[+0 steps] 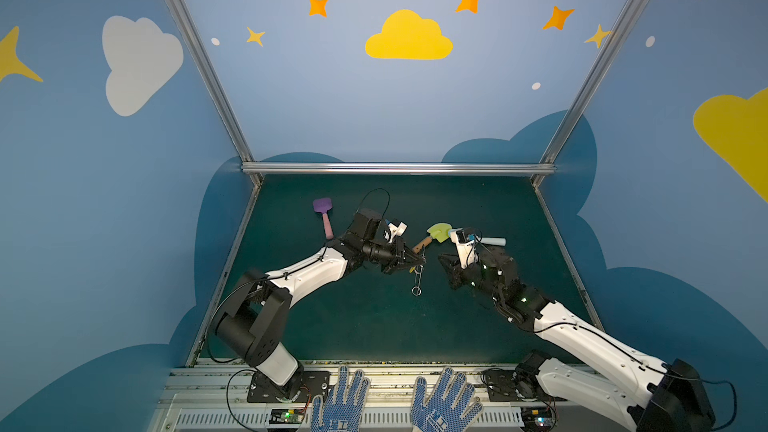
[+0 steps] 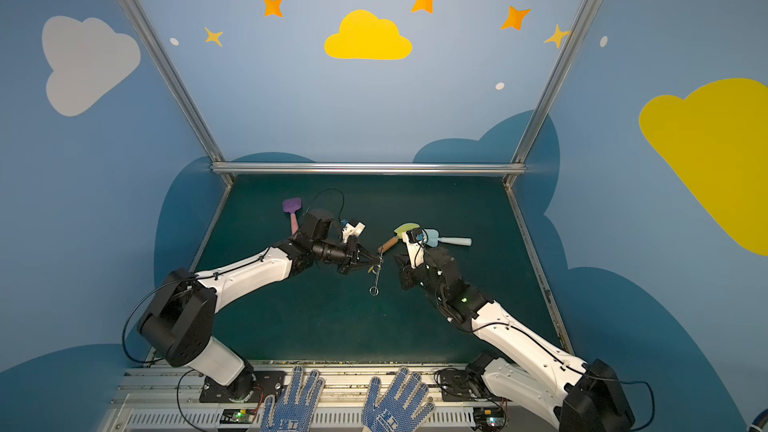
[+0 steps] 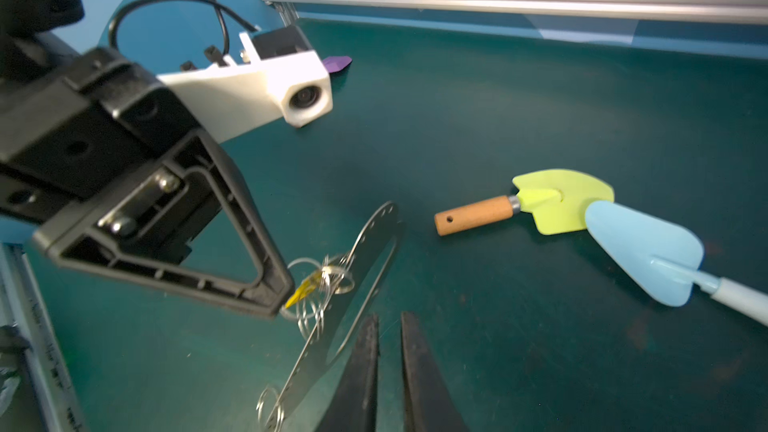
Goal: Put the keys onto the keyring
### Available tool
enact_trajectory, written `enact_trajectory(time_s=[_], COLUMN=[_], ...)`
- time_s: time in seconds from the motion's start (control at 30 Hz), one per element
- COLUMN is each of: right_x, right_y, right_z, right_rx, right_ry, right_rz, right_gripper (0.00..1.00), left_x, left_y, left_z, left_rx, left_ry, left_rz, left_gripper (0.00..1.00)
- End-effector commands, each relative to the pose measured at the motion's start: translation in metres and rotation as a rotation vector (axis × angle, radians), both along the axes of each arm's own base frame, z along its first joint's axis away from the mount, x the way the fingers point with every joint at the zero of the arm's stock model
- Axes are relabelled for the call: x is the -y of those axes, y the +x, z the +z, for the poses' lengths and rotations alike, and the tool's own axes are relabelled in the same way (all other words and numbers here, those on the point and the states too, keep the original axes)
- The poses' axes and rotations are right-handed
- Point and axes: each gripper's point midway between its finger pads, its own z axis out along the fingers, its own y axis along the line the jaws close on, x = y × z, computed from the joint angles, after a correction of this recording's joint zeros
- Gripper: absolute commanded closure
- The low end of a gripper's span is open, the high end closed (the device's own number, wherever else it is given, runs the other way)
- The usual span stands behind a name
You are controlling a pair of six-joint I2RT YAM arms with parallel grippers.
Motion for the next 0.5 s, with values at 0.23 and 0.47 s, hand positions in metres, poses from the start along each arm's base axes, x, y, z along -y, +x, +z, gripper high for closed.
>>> enact_trajectory(time_s=[0.23,0.47], right_x=[-0.014,-0.023], right_y=[-0.015,-0.01], right_z=[0.005,0.013], right_rx=[0.204,0.397], right_ry=[-0.021,-0.054], right_rz=[0.133,0.15], right_gripper=[0.74,0.72], left_x=[0.003,0.002], left_y=[-0.004,-0.005], left_z=[0.011,0.011], left_rx=[-0.006,-0.006], left_ry=[-0.055,-0.051], left_rz=[-0.039,-0.048], left_gripper=[0.96,0.96])
